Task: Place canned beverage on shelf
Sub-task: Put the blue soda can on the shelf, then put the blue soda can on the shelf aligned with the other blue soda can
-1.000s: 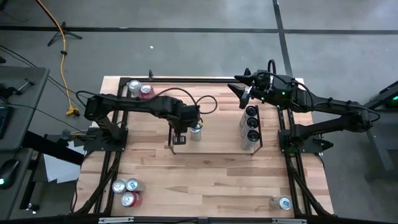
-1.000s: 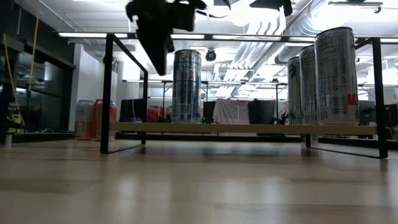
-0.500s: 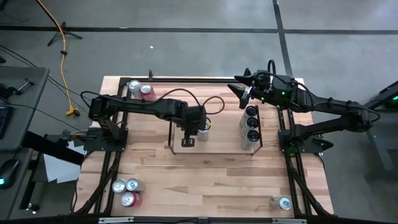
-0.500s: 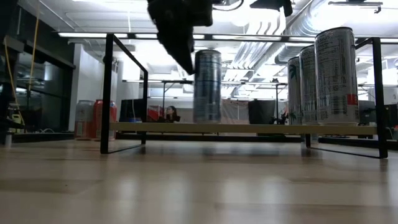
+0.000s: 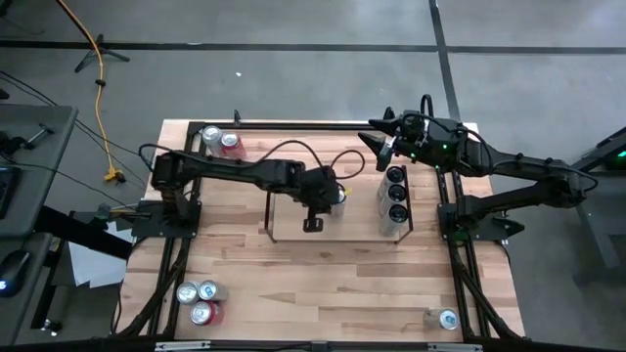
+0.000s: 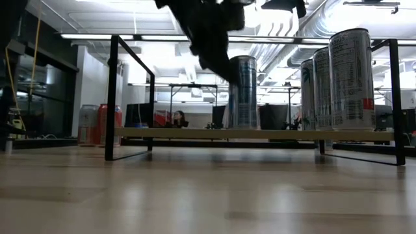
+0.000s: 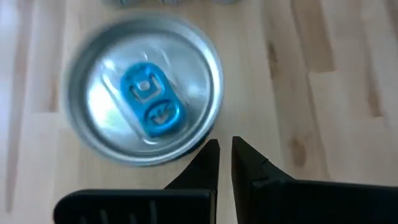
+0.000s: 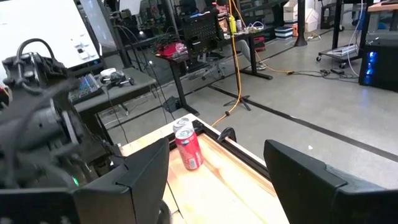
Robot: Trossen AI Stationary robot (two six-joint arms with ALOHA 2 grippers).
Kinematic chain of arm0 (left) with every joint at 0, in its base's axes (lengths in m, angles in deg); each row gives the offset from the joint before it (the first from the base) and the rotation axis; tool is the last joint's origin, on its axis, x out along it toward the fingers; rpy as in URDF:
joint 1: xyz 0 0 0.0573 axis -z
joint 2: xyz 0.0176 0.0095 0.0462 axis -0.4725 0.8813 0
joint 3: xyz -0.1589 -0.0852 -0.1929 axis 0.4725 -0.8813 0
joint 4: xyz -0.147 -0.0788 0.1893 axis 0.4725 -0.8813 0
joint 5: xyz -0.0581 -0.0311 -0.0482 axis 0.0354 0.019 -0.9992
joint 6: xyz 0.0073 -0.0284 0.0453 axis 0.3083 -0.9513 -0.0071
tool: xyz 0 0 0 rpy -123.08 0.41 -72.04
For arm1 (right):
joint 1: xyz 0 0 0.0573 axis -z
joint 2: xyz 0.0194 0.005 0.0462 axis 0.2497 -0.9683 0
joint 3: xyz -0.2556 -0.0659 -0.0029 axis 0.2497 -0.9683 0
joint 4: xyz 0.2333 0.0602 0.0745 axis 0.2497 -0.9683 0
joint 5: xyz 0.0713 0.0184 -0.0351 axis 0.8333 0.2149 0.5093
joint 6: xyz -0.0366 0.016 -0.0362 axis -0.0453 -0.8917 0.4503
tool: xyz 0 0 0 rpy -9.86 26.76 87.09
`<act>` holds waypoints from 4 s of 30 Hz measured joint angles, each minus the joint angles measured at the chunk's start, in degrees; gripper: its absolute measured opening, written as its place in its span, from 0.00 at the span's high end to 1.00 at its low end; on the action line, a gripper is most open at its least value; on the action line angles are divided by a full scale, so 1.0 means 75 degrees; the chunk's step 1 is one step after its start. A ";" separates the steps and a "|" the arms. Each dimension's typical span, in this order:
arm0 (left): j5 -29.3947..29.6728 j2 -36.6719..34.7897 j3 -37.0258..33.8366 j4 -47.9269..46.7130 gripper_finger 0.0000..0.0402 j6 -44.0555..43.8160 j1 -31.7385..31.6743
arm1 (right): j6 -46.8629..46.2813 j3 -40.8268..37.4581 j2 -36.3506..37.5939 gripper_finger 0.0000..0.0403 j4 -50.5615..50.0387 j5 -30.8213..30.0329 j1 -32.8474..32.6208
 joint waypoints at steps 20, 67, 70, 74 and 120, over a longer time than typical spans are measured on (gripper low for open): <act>0.1367 0.0947 0.1454 -0.0021 1.00 -0.0931 -0.0665 | -0.0116 0.0000 0.0003 0.38 -0.0173 0.0000 0.0000; 0.1366 0.1273 0.0294 0.4293 1.00 -0.1644 -0.0484 | 0.0064 0.0003 0.0442 0.38 -0.0100 -0.0096 0.0002; 0.1304 0.1167 0.0292 0.3974 1.00 -0.1656 -0.0472 | 0.0064 0.0003 0.0449 0.38 -0.0097 -0.0093 0.0002; 0.1136 0.0541 0.0291 0.3058 1.00 -0.1643 -0.0555 | 0.0150 0.0003 0.0449 0.38 -0.0096 -0.0074 0.0002; 0.2004 -0.6703 -0.4005 0.3372 1.00 -0.2067 -0.1358 | -0.4978 0.0262 -0.1502 0.38 -0.7645 -0.1656 0.3360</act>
